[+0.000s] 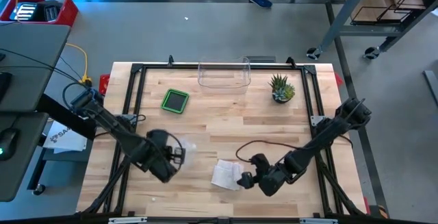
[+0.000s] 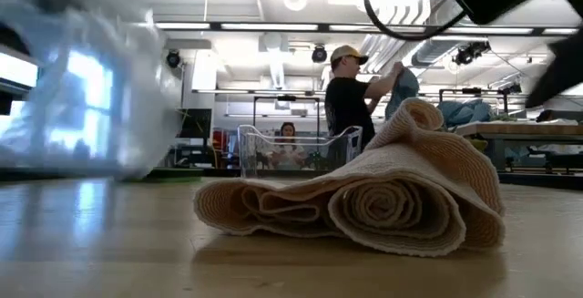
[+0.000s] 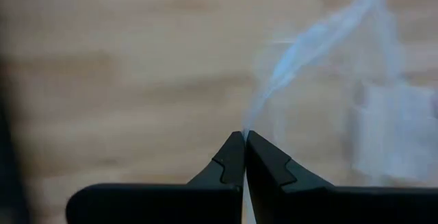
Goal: Roll bandage
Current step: Put the rolled bandage into the transparent zip bag
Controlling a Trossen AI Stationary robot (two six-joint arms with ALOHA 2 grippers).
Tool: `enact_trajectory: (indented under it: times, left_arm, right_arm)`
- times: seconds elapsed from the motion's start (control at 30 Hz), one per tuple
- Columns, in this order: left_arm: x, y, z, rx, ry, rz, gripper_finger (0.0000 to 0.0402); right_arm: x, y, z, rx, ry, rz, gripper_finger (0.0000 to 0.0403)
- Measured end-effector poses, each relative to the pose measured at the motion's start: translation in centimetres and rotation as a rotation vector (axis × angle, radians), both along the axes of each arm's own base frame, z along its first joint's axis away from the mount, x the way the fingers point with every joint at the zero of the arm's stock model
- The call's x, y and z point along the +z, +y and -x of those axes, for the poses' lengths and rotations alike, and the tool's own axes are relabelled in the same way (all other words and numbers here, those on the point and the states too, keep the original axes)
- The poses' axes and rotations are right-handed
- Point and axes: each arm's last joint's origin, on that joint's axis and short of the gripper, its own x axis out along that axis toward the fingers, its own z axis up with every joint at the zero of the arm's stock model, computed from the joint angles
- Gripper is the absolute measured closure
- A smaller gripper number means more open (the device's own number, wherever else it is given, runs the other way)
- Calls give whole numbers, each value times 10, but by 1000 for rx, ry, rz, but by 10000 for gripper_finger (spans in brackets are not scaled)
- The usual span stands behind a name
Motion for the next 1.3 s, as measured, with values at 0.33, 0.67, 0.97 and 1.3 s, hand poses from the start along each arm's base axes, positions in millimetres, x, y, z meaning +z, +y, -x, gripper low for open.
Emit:
enact_trajectory:
  times: [0.33,0.67,0.97,1.3]
  left_arm:
    - [9,11,23,46,180,-25,401]
    - [-49,13,-50,10,328,-67,401]
    - [-46,30,-79,-161,392,-215,401]
    - [26,48,-53,-151,130,-241,401]
  right_arm:
    - [-15,14,13,112,115,14,29]
    - [-12,19,25,141,185,-34,29]
    - [-8,20,26,131,165,-42,29]
    - [-1,14,19,41,64,-1,29]
